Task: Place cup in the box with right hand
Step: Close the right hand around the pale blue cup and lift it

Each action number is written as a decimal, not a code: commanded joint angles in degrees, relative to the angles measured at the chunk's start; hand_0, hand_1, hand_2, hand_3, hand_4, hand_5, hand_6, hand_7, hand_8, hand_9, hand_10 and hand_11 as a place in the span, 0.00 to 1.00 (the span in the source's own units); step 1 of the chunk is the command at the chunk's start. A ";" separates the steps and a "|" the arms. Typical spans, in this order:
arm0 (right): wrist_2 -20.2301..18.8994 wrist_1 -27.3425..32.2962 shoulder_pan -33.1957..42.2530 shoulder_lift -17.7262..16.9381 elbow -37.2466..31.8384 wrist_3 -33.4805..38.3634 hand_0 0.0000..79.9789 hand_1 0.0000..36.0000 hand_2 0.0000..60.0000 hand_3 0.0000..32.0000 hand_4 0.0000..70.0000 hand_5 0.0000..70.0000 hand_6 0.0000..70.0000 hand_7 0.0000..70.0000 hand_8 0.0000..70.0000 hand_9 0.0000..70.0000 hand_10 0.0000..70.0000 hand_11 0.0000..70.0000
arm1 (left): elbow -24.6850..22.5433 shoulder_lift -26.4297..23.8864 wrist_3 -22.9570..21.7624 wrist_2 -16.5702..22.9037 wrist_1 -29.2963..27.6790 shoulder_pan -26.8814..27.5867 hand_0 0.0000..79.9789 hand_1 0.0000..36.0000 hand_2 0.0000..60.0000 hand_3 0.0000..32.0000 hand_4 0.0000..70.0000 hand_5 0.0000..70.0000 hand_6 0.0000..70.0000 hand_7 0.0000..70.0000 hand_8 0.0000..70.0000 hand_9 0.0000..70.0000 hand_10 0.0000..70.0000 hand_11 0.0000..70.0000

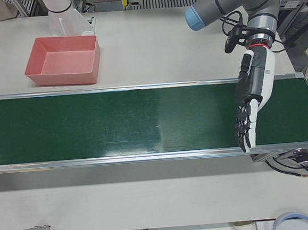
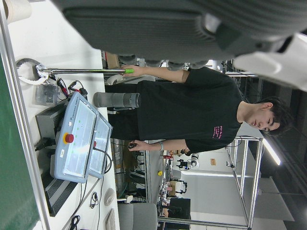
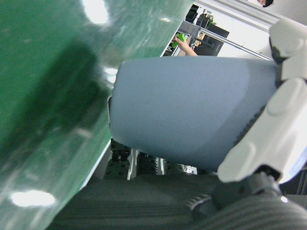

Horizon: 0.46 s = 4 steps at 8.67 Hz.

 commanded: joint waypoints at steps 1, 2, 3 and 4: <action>-0.33 -0.48 5.81 -0.49 5.60 -0.02 0.56 0.21 0.42 0.00 0.52 0.13 0.45 1.00 0.71 1.00 0.43 0.61 | 0.00 0.00 0.00 0.09 0.00 0.00 0.00 0.00 0.00 0.00 0.00 0.00 0.00 0.00 0.00 0.00 0.00 0.00; -0.33 -0.66 5.12 -0.32 7.62 -0.54 0.57 0.23 0.43 0.00 0.53 0.13 0.44 1.00 0.69 1.00 0.40 0.58 | 0.00 0.00 0.00 0.00 0.00 0.00 0.00 0.00 0.00 0.00 0.00 0.00 0.00 0.00 0.00 0.00 0.00 0.00; -0.24 -0.75 3.63 0.03 10.78 -1.94 0.56 0.27 0.50 0.00 0.53 0.13 0.45 1.00 0.68 1.00 0.38 0.56 | -0.09 0.00 0.00 0.00 0.09 0.00 0.00 0.00 0.00 0.00 0.00 0.00 0.00 0.00 0.00 0.00 0.00 0.00; -0.24 -3.36 1.70 0.30 15.25 -4.30 0.57 0.24 0.45 0.00 0.58 0.13 0.46 1.00 0.69 1.00 0.39 0.57 | -0.18 0.09 0.00 0.00 0.09 0.00 0.00 0.00 0.00 0.00 0.00 0.00 0.00 0.00 0.00 0.00 0.00 0.00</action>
